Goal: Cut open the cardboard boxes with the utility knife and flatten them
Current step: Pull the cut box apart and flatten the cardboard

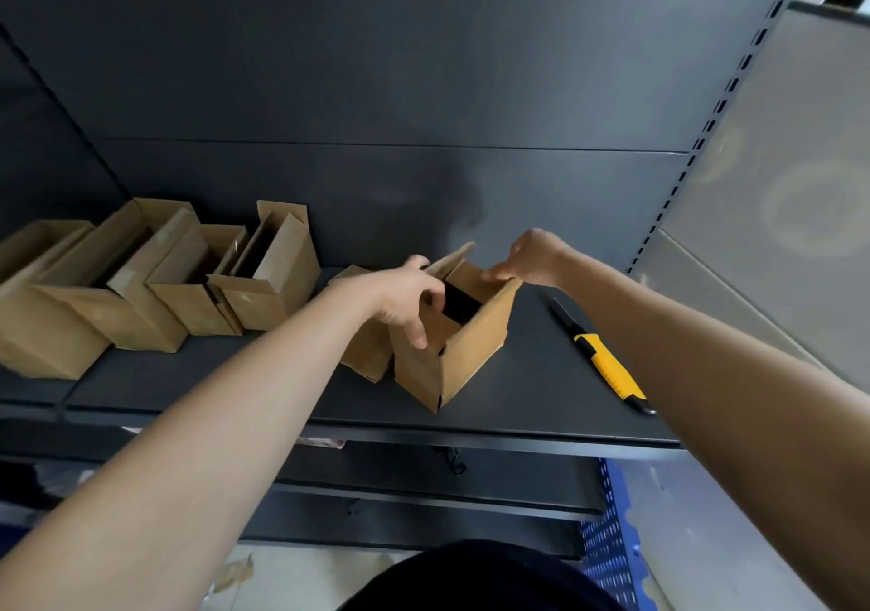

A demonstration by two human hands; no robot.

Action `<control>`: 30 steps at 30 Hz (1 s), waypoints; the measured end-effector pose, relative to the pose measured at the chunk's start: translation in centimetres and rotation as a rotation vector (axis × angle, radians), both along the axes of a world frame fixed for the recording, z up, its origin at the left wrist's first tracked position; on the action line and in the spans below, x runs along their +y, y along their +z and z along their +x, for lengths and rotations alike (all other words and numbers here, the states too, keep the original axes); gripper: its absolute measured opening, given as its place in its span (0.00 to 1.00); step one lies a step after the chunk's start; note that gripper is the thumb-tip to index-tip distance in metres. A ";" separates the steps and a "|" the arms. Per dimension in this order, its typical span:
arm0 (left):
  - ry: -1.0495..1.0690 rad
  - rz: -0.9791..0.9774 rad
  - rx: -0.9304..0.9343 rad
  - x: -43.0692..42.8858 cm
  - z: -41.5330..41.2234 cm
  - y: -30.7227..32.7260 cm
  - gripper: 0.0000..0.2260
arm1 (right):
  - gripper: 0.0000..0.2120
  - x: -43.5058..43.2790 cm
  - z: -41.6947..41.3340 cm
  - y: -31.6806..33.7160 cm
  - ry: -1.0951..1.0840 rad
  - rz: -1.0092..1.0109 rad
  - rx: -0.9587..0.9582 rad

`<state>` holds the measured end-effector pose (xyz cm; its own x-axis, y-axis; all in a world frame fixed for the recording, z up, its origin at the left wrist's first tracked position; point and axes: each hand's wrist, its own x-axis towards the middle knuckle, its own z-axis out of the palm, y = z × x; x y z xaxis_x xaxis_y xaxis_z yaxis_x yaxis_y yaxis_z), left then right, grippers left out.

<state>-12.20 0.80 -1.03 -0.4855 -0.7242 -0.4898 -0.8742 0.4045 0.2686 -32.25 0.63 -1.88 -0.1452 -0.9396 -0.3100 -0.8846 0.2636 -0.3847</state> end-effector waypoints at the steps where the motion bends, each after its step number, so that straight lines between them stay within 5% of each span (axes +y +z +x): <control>1: -0.017 -0.027 0.024 0.1 0.0 -0.1 0.18 | 0.27 0.0 0.4 0.1 0.025 0.013 0.101; 6: -0.034 -0.166 0.192 0.1 0.2 -0.6 0.18 | 0.32 0.7 1.6 1.0 0.065 0.102 0.307; 12: -0.040 -0.166 0.329 0.5 1.2 -0.9 0.17 | 0.43 1.3 2.1 1.7 0.074 0.200 0.320; 17: 0.019 -0.094 0.345 -0.2 1.4 -1.1 0.11 | 0.23 0.8 1.9 1.0 -0.032 0.198 0.356; 26: 0.104 -0.160 0.228 -1.6 2.4 -1.8 0.11 | 0.07 0.2 -1.0 -0.1 -0.407 -0.007 -0.341; 30: 0.224 -0.011 0.478 -1.4 2.0 -2.0 0.07 | 0.07 0.5 -2.6 -0.6 -0.513 -0.015 -0.588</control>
